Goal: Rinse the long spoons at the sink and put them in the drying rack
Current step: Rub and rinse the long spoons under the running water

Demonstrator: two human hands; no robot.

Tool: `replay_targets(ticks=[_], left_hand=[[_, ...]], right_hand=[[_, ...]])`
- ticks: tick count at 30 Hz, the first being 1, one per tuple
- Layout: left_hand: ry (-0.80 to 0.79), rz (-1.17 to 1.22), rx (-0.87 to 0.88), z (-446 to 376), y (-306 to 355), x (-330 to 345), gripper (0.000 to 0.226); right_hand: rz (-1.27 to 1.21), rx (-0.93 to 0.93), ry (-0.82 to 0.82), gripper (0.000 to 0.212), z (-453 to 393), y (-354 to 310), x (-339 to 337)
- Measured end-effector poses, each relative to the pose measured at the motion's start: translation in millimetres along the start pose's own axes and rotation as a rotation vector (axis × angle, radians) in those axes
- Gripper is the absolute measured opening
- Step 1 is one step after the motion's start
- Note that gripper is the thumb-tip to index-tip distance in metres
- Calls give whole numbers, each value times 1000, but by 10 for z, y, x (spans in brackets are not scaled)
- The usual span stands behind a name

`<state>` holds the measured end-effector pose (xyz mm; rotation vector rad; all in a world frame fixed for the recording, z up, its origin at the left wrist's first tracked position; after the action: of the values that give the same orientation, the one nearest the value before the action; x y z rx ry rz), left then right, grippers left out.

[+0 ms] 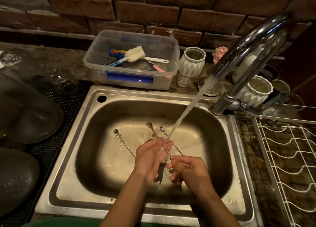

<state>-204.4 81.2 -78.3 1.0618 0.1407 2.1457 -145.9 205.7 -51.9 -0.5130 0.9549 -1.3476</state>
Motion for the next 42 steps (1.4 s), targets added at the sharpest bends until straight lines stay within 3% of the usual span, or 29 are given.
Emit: replay_targets(ticks=[6,10,18,24,31,37,42], left_hand=[[5,39,5,96,-20,-18,22],[5,38,14,150,-27,33,20],[-1,-10,5,219,-87,126,17],[1,-6,1,228,-120,135,18],[10,91,6,211,-97,104,19],[-45,110,-21,206,-96,223,26],[-118,97,-51,219,-115,368,24]], right_hand=[[104,12,71,30,262,35,-115],[136,35,104,12,397,83,-214],[146,13,151,12,645,125,-352],[83,7,99,16,810,106,-365],[-57,94,-124,21,938,104,-348],[-185,132,66,20,1065,213,-538],[317,-12,293,30,1146,37,-721]])
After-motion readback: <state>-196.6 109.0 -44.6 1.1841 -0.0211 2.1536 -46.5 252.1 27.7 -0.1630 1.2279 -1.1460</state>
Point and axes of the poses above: each hand's wrist, its own z-axis away from the middle knuckle, its own x-axis out of the palm, y = z × x, the point moved 9 cm from there along -z, towards the middle knuckle, and after that the axes turned 11 degrees about z, right-handed, at the moved point
